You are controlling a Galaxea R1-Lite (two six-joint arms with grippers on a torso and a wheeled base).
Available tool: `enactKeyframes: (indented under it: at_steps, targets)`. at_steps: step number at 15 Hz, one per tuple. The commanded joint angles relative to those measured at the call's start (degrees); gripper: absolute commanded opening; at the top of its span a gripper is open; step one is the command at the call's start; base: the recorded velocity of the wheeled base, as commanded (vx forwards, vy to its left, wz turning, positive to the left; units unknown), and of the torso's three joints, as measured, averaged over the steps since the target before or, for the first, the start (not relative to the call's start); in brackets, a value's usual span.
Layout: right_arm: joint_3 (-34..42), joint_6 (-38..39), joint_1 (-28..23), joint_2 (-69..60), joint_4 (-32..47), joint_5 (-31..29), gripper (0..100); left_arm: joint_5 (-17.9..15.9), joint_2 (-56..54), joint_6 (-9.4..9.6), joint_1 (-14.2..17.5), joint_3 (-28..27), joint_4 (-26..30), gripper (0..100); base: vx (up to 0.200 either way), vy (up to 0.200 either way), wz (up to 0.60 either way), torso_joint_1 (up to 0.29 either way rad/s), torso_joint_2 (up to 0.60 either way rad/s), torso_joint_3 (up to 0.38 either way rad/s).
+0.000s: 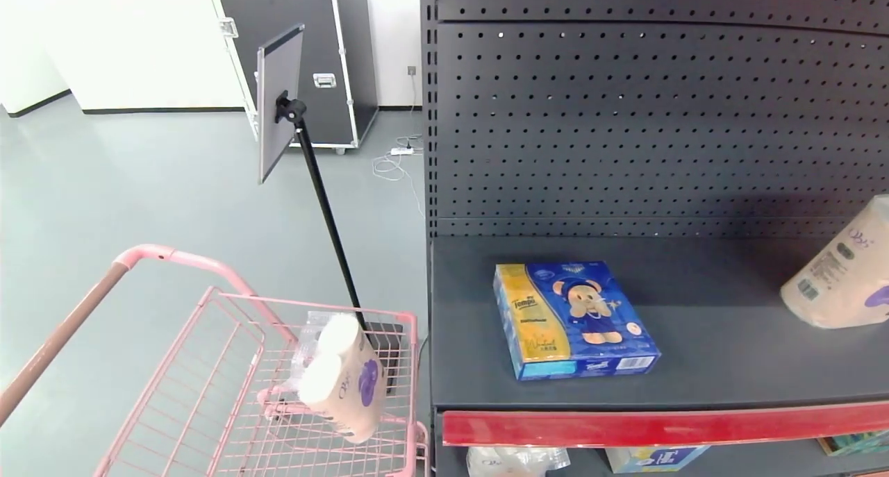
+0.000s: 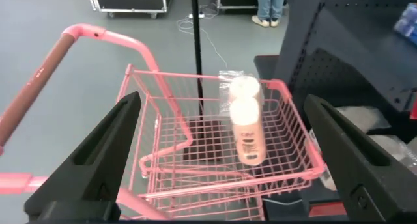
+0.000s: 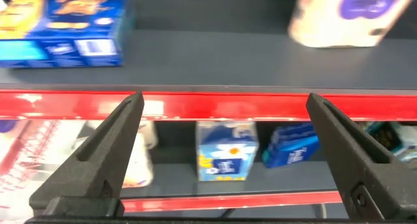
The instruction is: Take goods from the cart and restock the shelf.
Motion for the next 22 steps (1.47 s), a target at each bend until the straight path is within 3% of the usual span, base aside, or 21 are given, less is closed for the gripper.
enactKeyframes:
  at_steps: [1, 5, 22]
  targets:
    - [0.0, 0.0, 0.0, 0.0, 0.0, 0.0, 100, 0.0, 0.0, 0.00, 0.0, 0.0, 0.0, 100, 0.000, 0.000, 0.00, 0.000, 0.00, 0.000]
    - [0.0, 0.0, 0.0, 0.0, 0.0, 0.0, 100, 0.0, 0.0, 0.00, 0.0, 0.0, 0.0, 100, 0.000, 0.000, 0.00, 0.000, 0.00, 0.000]
    - [0.0, 0.0, 0.0, 0.0, 0.0, 0.0, 100, 0.0, 0.0, 0.00, 0.0, 0.0, 0.0, 100, 0.000, 0.000, 0.00, -0.142, 0.35, 0.205]
